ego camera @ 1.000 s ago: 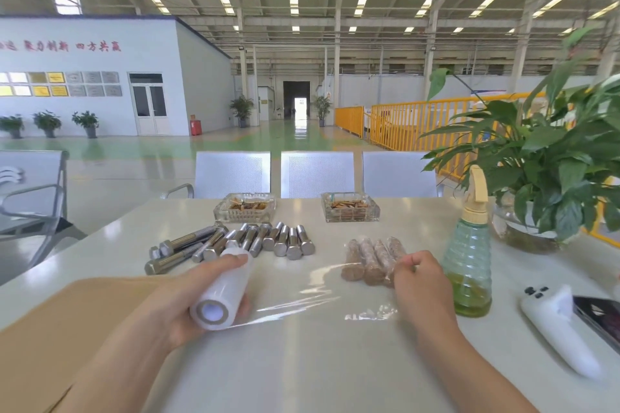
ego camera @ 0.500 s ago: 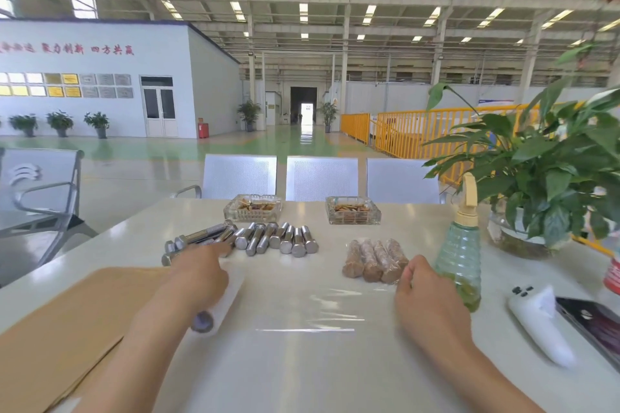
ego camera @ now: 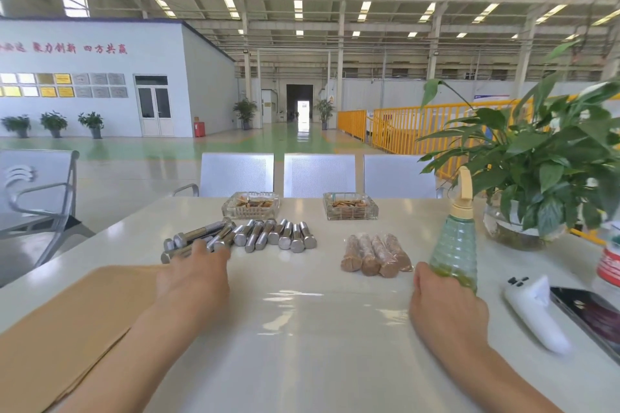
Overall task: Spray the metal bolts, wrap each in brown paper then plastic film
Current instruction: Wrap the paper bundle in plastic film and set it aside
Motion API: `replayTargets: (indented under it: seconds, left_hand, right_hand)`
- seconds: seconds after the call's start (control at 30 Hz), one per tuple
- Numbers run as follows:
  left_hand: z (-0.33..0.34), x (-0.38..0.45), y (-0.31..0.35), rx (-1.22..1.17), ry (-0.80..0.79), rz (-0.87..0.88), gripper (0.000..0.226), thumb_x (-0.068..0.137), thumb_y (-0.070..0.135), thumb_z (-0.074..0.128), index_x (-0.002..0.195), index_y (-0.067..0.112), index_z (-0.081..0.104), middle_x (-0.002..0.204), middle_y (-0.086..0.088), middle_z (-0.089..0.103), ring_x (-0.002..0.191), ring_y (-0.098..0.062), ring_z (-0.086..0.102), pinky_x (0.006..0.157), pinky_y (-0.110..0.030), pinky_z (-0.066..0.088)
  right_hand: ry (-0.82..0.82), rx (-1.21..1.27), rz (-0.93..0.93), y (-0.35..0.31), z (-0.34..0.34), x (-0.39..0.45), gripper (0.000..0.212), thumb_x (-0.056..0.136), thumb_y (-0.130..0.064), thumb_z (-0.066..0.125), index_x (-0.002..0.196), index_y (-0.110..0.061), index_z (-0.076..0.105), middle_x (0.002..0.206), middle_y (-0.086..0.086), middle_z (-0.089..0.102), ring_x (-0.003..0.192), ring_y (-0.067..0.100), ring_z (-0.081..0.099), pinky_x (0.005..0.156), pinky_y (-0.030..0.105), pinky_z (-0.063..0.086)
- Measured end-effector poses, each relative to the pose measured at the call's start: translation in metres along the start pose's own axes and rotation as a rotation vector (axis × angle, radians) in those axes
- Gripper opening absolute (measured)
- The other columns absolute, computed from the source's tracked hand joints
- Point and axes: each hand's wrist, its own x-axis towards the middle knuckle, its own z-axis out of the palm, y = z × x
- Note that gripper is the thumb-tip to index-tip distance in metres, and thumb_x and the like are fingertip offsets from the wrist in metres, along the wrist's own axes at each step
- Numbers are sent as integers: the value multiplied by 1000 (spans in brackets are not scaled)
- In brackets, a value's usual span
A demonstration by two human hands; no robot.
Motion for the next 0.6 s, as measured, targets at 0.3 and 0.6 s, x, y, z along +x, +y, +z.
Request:
replayTargets:
  seconds: [0.3,0.6]
  left_hand:
    - [16,-12,3,173,-3,60,48,99,59,38,140,32,44,136,-5,35,127,-31,45,90,-35,46]
    - [20,3,-19,77,21,108,57,91,66,45,144,45,43,145,-1,30,140,-28,28,108,-42,36]
  right_hand:
    - [-32,50,96,5,-1,0,13,98,-19,40,90,-25,48,79,-7,55,77,22,56,62,30,37]
    - [-54,-28,101,10,0,2,16,96,-16,38,94,-28,48,77,-8,50,77,21,56,62,29,37]
